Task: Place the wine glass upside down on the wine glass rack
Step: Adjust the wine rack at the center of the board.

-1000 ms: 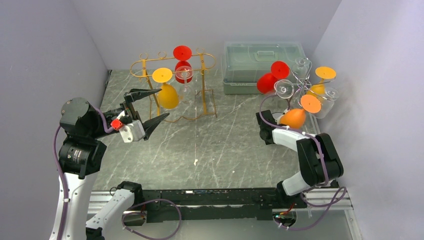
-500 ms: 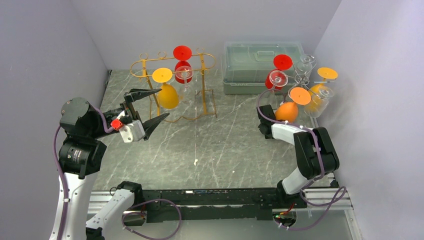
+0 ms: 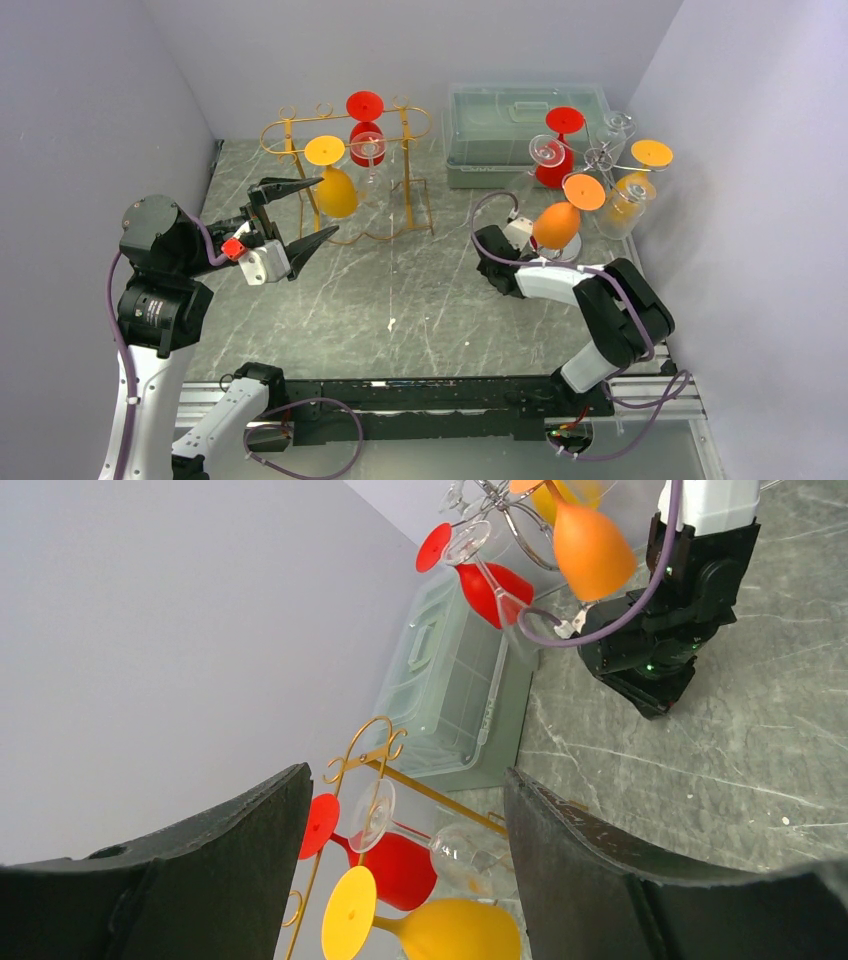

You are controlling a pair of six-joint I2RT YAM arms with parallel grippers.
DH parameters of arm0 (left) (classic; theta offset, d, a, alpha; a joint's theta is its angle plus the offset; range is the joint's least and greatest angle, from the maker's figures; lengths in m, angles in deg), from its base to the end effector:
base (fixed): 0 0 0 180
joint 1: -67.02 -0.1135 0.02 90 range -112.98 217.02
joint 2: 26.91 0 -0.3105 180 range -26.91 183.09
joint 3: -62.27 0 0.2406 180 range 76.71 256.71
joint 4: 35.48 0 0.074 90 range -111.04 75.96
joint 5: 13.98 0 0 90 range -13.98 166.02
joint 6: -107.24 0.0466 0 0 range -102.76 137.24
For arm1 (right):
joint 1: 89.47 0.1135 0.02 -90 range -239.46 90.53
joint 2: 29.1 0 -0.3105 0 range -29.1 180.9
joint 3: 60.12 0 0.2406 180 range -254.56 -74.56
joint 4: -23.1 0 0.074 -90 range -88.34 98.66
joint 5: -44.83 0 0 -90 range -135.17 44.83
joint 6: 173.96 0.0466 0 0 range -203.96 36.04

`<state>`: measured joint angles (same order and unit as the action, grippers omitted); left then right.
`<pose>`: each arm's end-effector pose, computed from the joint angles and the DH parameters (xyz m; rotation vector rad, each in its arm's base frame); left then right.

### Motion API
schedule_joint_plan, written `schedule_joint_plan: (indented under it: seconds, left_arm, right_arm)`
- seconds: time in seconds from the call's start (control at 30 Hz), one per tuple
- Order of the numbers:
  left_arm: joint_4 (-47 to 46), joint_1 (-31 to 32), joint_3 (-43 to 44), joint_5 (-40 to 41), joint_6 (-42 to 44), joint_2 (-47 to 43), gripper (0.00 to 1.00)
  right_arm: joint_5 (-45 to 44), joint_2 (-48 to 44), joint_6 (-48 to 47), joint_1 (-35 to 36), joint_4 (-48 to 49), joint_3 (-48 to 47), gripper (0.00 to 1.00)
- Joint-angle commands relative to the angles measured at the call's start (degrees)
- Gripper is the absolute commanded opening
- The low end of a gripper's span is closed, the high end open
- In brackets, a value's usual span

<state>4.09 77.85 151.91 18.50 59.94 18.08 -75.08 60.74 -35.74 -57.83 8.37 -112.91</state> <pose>0.0616 -0.0518 0.5109 1.2941 0.8174 -0.2989 0.2522 0.1281 0.1892 0.5447 2.2554 0.0406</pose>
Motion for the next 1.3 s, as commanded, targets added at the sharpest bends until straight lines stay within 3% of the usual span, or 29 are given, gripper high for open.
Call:
schedule_joint_plan:
  seconds: [0.0,0.2,0.37,0.53,0.73,0.8,1.27]
  left_arm:
    - [-0.43,-0.02,0.01,-0.41,0.57,-0.08,0.75]
    - [-0.43,-0.02,0.01,-0.41,0.57,-0.08,0.75]
    - [-0.43,-0.02,0.01,-0.41,0.57,-0.08,0.75]
    - [-0.43,-0.02,0.01,-0.41,0.57,-0.08,0.75]
    - [-0.43,-0.02,0.01,-0.41,0.57,-0.08,0.75]
    - [-0.43,-0.02,0.01,-0.41,0.57,-0.08,0.75]
    - [-0.43,-0.02,0.01,-0.41,0.57,-0.08,0.75]
  right_arm:
    - [3.02,2.35,2.37,4.21,-5.39,1.74,0.31]
    - [2.15,4.7,2.77,8.21,-5.05,0.41,0.35]
    - [3.8,5.72,-5.42,9.24,-3.35,-3.43,0.4]
    - [7.69,2.79,-23.03,9.23,2.3,-6.85,0.59]
    - [9.74,-3.91,-46.78,8.43,17.88,-1.2,0.98]
    - [12.02,-4.91,-52.58,6.9,21.58,0.59,1.0]
    - [25.79,-12.88,-53.84,-14.76,32.64,5.49,1.0]
